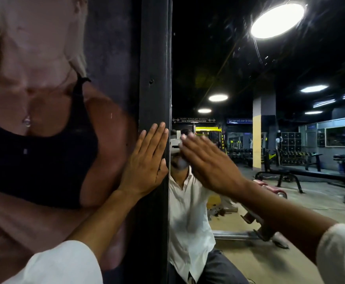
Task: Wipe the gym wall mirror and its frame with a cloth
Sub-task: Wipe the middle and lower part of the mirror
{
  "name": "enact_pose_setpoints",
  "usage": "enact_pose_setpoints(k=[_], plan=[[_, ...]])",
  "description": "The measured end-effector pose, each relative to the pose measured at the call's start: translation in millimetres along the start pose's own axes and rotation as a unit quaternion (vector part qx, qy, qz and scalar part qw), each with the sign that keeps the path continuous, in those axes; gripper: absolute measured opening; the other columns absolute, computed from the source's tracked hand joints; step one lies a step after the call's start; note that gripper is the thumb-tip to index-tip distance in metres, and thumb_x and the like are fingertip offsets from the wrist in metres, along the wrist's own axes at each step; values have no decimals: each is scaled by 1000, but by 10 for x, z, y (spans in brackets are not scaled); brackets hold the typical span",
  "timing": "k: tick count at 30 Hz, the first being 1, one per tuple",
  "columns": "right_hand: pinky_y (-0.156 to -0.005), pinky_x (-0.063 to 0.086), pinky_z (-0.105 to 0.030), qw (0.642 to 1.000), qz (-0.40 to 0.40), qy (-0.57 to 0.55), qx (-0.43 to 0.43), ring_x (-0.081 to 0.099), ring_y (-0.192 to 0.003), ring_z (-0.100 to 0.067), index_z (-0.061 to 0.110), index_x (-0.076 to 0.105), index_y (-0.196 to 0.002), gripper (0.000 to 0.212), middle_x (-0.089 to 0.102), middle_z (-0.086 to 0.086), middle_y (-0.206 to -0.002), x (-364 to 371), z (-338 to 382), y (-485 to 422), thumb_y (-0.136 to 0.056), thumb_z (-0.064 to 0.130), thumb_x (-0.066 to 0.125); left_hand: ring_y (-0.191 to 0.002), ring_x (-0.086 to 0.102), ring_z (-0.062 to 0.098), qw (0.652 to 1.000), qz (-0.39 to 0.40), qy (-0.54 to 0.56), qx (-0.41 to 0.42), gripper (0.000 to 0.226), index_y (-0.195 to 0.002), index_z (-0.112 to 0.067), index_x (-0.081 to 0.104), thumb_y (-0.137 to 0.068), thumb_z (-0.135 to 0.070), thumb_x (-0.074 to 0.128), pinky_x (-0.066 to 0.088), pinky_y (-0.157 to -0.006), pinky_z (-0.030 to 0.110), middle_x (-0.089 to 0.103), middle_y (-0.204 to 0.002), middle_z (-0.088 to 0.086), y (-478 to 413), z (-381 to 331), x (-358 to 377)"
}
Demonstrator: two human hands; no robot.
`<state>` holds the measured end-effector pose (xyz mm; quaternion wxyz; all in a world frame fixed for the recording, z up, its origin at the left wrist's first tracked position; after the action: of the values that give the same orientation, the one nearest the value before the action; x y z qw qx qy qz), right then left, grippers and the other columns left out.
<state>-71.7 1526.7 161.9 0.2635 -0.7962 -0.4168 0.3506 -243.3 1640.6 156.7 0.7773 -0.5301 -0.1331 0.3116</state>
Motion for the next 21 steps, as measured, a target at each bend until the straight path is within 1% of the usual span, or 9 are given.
enact_pose_setpoints(k=[2, 5, 8, 11, 14, 15, 16, 18, 21], plan=[[-133, 8, -47, 995, -35, -28, 88, 3, -163, -22, 13, 24, -166, 67, 11, -9, -175, -126, -140, -222, -108, 47, 29, -165, 13, 31, 1000, -7, 5, -2, 70, -165, 2, 24, -101, -22, 34, 13, -134, 52, 17, -176, 18, 9, 7, 6], [-133, 7, -47, 987, -75, -59, 128, 2, -163, -24, 10, 28, -165, 65, 13, -12, -175, -48, 90, -216, -108, 40, 39, -164, 14, 31, 1000, -14, 6, 0, 69, -165, 2, 25, -101, -22, 35, 13, -134, 51, 18, -175, 19, 4, 10, 1], [-131, 14, -52, 995, -64, -61, 50, 8, -163, -31, 6, 30, -164, 67, 17, -15, -174, 230, 604, 164, -105, 29, 51, -164, 17, 33, 1000, -18, -3, 1, 70, -164, 4, 28, -100, -21, 37, 14, -133, 52, 22, -174, 20, -2, 14, -1], [-129, 22, -52, 997, -20, -35, -63, 11, -162, -33, 4, 29, -164, 61, 18, -15, -173, 454, 1003, 698, -109, 27, 45, -163, 18, 34, 1000, -14, -4, -4, 70, -164, 3, 28, -99, -20, 39, 15, -133, 53, 22, -174, 21, 0, 5, -11], [-129, 21, -50, 978, 29, 19, -204, 12, -162, -33, 6, 24, -165, 61, 17, -15, -174, 445, 965, 882, -110, 27, 41, -163, 18, 34, 1000, -17, -2, -5, 69, -164, 4, 28, -101, -21, 40, 16, -133, 53, 22, -174, 21, -1, -8, -25], [-130, 18, -50, 975, 24, 37, -220, 14, -162, -32, 6, 25, -165, 61, 18, -16, -173, 403, 853, 787, -110, 26, 41, -163, 18, 34, 1000, -18, -1, -5, 69, -164, 4, 27, -101, -21, 40, 16, -133, 54, 22, -174, 21, 0, -7, -26], [-132, 13, -48, 979, 2, 44, -200, 15, -161, -32, 6, 26, -165, 60, 19, -16, -173, 333, 710, 628, -110, 25, 41, -163, 18, 34, 1000, -20, 1, -6, 68, -164, 4, 27, -102, -20, 40, 16, -133, 54, 22, -174, 21, 4, -6, -21], [-133, 4, -45, 996, -34, 28, -74, 13, -161, -32, 6, 25, -165, 61, 18, -17, -172, 181, 394, 264, -110, 24, 43, -163, 18, 34, 1000, -22, 6, -7, 68, -165, 3, 27, -102, -19, 40, 15, -133, 54, 22, -174, 20, 15, 0, -17], [-132, 9, -49, 994, -75, -22, 80, 9, -163, -31, 4, 24, -165, 66, 14, -17, -174, 118, 333, 55, -110, 26, 51, -163, 17, 34, 1000, -16, -3, -10, 67, -165, 3, 25, -104, -18, 41, 13, -134, 52, 21, -174, 21, 14, 1, -31]])
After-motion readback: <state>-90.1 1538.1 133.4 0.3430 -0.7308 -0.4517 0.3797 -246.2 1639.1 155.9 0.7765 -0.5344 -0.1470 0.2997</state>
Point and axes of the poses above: each hand's wrist, its own y-axis away from the middle knuckle, its own x-axis out of the palm, z = x × y, the point moved 4 cm from there along -y, towards the middle knuckle
